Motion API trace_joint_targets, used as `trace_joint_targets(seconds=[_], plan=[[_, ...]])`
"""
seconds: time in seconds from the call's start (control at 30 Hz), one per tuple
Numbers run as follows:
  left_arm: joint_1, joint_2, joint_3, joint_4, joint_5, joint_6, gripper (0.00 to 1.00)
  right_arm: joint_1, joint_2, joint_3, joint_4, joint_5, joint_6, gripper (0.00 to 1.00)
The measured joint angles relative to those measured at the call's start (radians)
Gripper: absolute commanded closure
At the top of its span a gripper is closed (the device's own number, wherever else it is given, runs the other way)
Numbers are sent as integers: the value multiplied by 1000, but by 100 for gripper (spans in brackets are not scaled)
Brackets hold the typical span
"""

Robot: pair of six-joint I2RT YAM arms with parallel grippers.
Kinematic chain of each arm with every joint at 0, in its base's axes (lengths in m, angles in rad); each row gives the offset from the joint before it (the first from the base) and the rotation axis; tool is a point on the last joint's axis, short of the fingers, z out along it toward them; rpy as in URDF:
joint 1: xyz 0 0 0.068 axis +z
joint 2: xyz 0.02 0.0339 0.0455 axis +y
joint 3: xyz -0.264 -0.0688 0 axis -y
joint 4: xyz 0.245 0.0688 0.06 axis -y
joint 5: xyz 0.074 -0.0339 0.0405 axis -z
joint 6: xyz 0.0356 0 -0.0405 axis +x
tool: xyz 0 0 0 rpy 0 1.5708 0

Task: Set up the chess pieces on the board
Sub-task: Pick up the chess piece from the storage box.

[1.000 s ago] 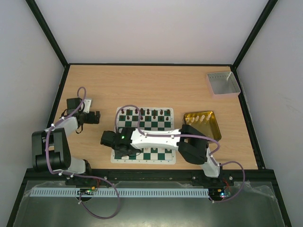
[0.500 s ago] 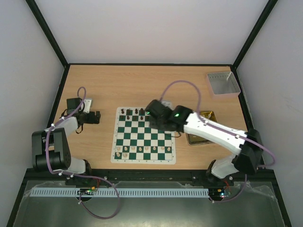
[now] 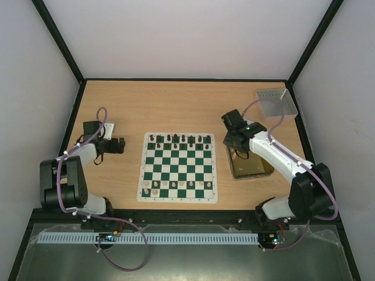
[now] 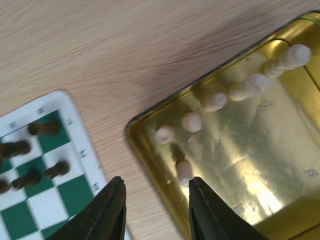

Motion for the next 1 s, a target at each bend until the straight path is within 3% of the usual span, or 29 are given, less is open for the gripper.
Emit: trace_joint_targets(seconds=[0.17,0.67,1.0], plan=[[-5,2,5,-4,4,5,0,-129,0,-92,74,-52,-41,73],[-42,5,5,-8,4,8,0,-340,16,-156,187,-171,-84,74],[-44,5,6,-8,3,8,1,-356,42,-173,234,-229,-72,75]])
